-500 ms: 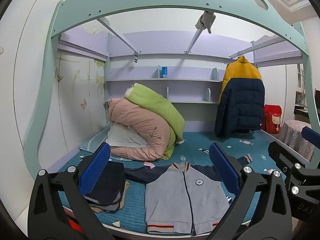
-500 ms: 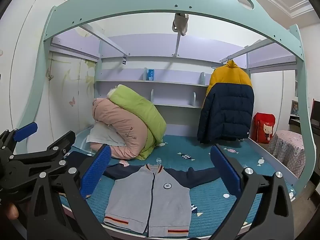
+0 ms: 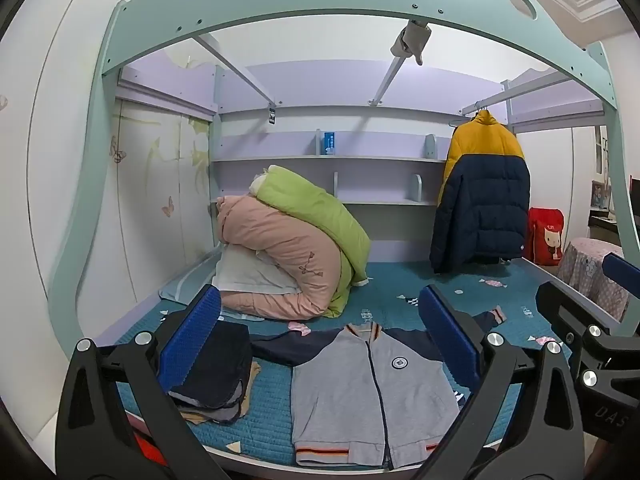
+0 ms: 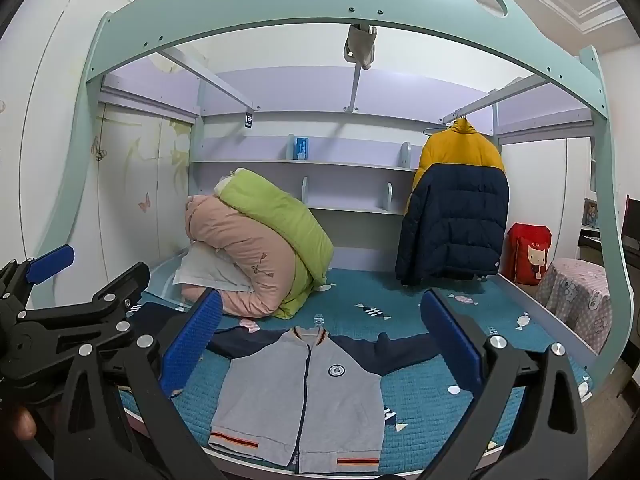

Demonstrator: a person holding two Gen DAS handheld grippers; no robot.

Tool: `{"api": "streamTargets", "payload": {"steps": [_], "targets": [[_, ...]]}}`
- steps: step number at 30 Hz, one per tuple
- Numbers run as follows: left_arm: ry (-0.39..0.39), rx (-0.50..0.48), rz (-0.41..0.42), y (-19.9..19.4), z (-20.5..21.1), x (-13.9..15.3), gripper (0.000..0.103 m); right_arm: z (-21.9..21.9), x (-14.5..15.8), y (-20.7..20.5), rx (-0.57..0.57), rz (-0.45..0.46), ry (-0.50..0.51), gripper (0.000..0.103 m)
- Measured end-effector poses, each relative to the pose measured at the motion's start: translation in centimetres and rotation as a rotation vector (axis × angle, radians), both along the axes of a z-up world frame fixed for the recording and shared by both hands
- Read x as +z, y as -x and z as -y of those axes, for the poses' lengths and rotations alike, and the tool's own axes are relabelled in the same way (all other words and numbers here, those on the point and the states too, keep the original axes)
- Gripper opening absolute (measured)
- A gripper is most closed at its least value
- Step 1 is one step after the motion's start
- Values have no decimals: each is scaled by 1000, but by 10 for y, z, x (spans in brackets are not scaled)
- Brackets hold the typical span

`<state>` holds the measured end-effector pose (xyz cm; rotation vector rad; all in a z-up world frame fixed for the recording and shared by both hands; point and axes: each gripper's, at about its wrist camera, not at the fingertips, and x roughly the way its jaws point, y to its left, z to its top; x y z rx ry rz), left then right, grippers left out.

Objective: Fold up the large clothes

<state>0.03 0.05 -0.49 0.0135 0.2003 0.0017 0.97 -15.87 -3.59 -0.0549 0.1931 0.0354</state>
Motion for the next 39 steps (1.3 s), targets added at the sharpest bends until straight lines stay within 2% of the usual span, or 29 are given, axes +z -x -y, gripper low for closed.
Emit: {"api": "streamTargets", "payload": {"steps": [39], "targets": [[1,0,-4,-3,-7,-4,99,-4,-6,-2,2,-3,-5,96]]}}
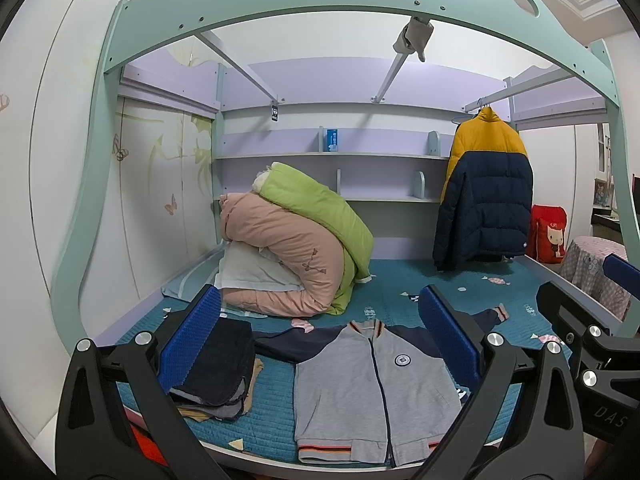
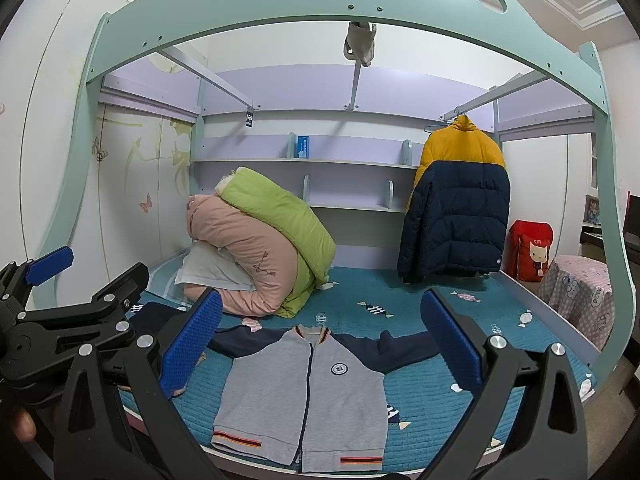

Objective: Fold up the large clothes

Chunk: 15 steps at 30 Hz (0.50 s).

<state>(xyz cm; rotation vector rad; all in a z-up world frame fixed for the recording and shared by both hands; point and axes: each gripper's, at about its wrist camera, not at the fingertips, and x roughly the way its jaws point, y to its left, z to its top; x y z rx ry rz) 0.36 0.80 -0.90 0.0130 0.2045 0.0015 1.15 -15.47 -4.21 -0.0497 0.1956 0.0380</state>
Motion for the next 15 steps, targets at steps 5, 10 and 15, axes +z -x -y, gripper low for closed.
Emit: {"api": "streamTargets", "payload": {"steps": [5,10,15], "targets": [[-2,7,1,3,-5,-7,99,-1,0,0,0,0,-1,96],[-2,5,1,3,-6,-7,99,-1,0,0,0,1,-2,96],[-1,7,-1,3,-4,-5,99,-4,0,-2,-2,-2,-7,96]]}}
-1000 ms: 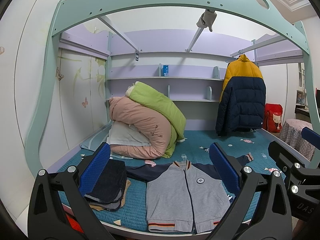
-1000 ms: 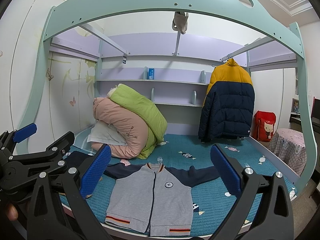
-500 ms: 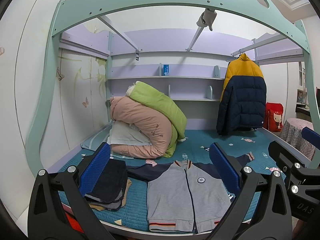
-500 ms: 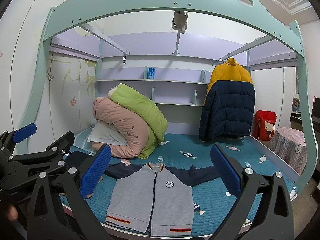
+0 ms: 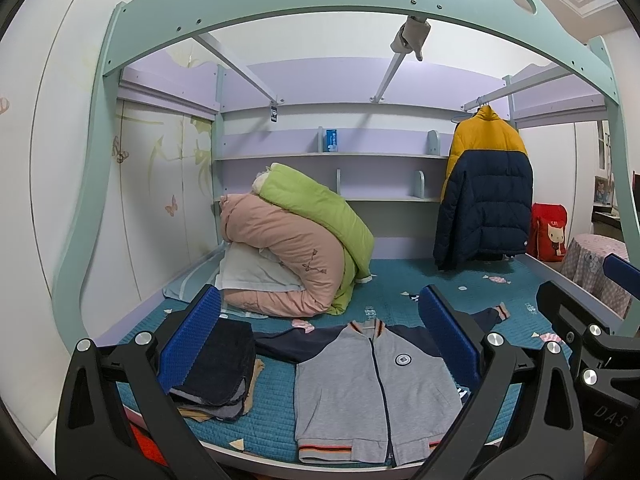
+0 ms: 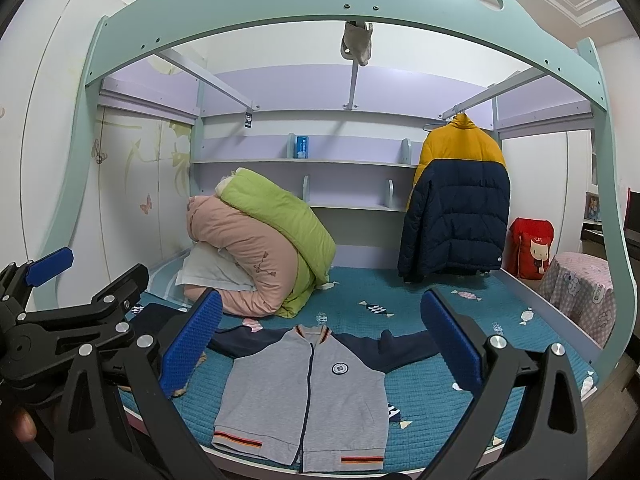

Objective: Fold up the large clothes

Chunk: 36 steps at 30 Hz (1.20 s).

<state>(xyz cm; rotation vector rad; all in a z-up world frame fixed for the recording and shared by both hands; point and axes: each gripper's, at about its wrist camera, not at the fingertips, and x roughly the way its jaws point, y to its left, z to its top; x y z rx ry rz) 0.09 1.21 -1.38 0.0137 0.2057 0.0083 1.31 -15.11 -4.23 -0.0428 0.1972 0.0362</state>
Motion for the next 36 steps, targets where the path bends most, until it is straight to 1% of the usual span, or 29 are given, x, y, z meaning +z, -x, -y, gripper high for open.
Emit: {"api": "streamTargets", "payload": {"steps": [8,11,15,16,36], "targets": [[-13,6,0,2,-7,-7,99,-1,0,-3,2,-5,-17,96],[-16,8,2,0,-4,-5,99,-3,1,-4,-2,-4,-15,96],[-19,6,0,1,-3,-7,99,5,1,-7,-1,-10,-23,96],[-23,7,0,-2,3,-6,99,4,1,-8,-2,-10,-23,96],[-22,15,-28,-16,2,-10,99,7,-9,-18,0,-32,-22,96]]}}
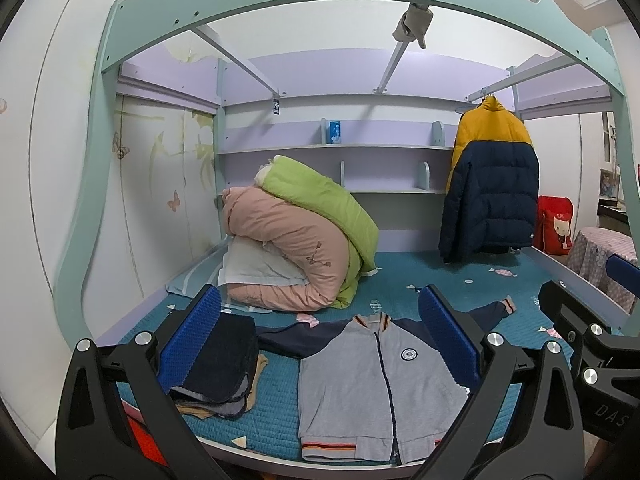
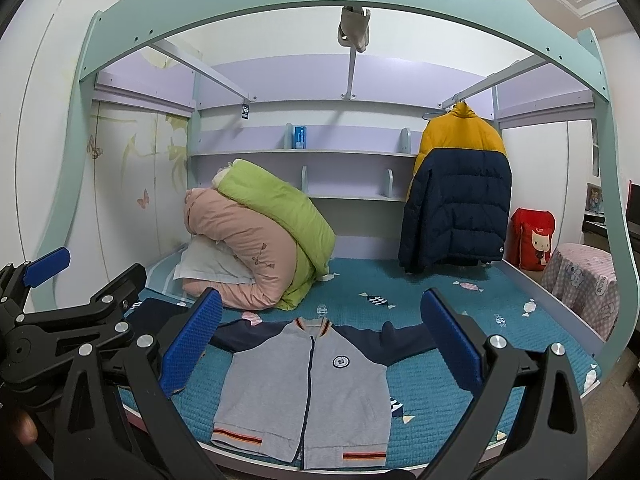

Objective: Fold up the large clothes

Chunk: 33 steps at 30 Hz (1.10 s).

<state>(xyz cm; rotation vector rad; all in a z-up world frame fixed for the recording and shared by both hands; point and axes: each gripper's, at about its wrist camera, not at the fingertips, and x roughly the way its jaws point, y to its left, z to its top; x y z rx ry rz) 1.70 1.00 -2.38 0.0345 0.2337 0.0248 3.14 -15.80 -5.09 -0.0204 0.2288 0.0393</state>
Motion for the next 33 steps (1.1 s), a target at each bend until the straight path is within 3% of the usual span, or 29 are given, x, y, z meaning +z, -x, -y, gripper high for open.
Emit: {"api": "streamTargets", "payload": {"steps": [20,33], "targets": [[-14,19,-26,-22,1,-9,99,-4,-6,-16,7,-13,31,96],[-50,30,-118,-82,8,-38,99,-2,-33,-76,6,-114,17,96]]}}
